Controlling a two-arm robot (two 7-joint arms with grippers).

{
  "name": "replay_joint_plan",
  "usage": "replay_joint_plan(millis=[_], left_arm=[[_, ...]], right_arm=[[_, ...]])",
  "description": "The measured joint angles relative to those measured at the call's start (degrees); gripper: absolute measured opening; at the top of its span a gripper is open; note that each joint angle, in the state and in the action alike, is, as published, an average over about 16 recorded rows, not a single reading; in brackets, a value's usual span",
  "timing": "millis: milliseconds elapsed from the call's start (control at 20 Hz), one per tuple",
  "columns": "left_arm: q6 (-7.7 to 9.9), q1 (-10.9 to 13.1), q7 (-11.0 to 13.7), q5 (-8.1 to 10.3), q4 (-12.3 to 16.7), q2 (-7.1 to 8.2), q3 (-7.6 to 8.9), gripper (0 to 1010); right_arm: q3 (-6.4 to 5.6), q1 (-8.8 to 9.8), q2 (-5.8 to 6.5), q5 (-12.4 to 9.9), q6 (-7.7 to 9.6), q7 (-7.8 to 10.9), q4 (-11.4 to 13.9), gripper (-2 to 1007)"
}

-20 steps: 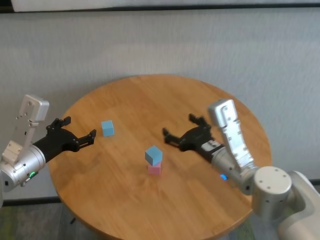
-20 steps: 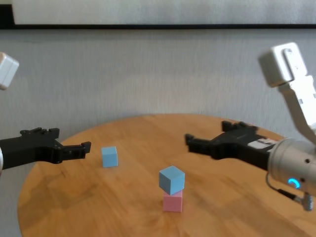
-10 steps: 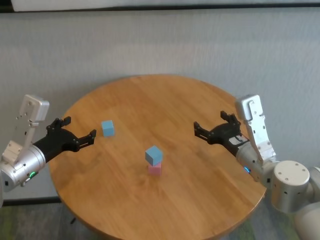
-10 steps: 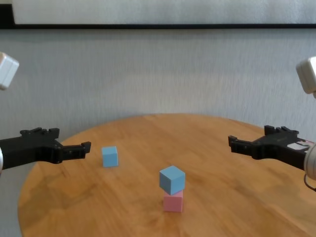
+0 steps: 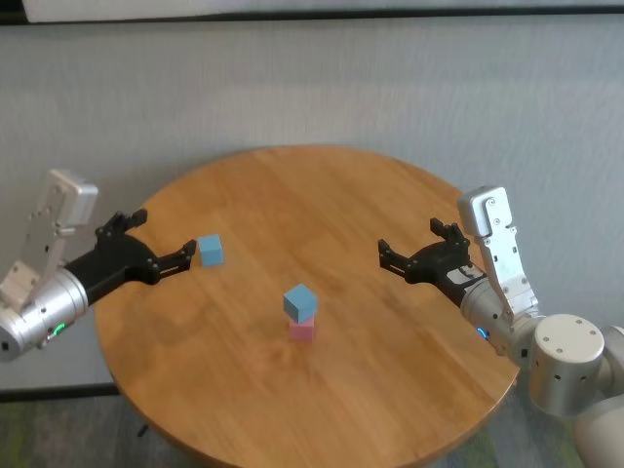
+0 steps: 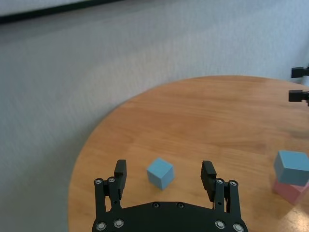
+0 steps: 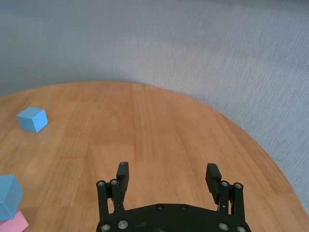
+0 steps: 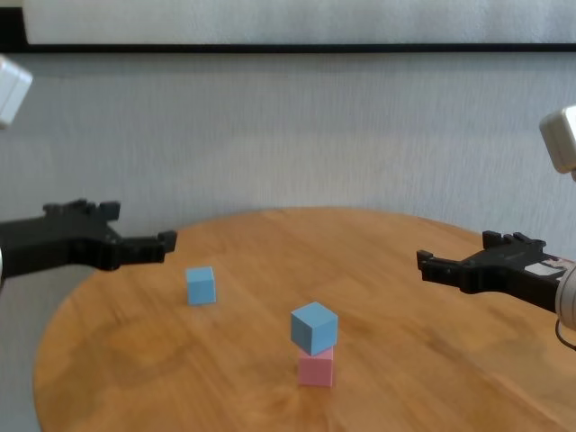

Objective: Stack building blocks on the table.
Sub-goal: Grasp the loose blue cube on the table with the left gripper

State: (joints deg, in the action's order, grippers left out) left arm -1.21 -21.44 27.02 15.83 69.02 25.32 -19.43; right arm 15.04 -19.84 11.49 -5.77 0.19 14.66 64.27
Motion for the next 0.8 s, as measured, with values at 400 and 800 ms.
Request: replay_joint_plan(millis=[400,800], left_arm=[[0.79,-1.14,2.48,-2.3,2.88,1.99,-1.41,1000],[1.47,-3.25,3.01,-3.1,-1.07,1.57,-2.14,1000]], right_arm=[[0.13,0.0,-0.11,0.0,-0.09,-0.07,0.01,1005],[0.19,-0.01,-0.17,-0.01,-0.15,-0.1,0.01,1005]])
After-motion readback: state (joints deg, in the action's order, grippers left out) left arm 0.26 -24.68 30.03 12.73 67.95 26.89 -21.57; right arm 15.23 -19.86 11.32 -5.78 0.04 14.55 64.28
